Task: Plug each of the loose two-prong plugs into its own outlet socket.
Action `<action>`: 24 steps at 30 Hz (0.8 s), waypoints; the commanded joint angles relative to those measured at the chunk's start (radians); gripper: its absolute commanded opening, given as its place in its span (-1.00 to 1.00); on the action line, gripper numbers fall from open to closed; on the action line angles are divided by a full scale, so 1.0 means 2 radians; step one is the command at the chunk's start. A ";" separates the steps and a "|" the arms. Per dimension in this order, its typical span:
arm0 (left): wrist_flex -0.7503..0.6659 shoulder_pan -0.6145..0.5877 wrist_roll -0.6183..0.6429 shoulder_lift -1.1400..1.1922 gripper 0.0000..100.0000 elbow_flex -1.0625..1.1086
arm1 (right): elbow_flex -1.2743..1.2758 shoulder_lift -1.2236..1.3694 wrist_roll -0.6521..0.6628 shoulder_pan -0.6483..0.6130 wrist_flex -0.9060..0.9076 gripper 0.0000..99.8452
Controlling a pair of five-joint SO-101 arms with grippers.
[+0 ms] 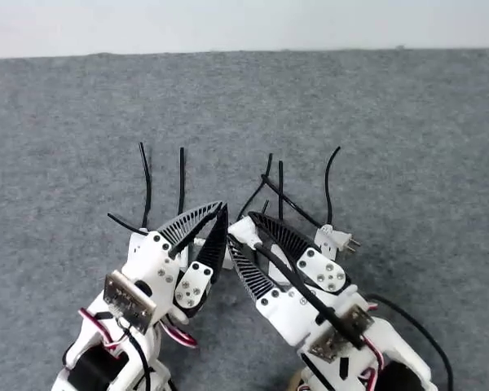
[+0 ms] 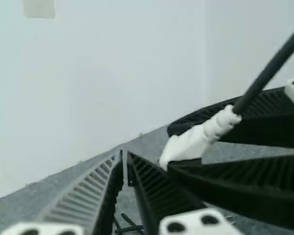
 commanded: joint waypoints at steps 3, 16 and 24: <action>-0.017 -0.039 -0.005 -0.008 -0.97 -0.002 | -0.002 -0.001 0.004 -0.004 -0.007 -0.98; -0.235 -0.210 -0.002 0.012 -0.97 0.161 | 0.055 0.032 -0.050 0.089 -0.036 -0.98; -0.235 -0.212 -0.002 0.029 -0.97 0.163 | -0.011 0.189 -0.063 0.248 0.033 -0.98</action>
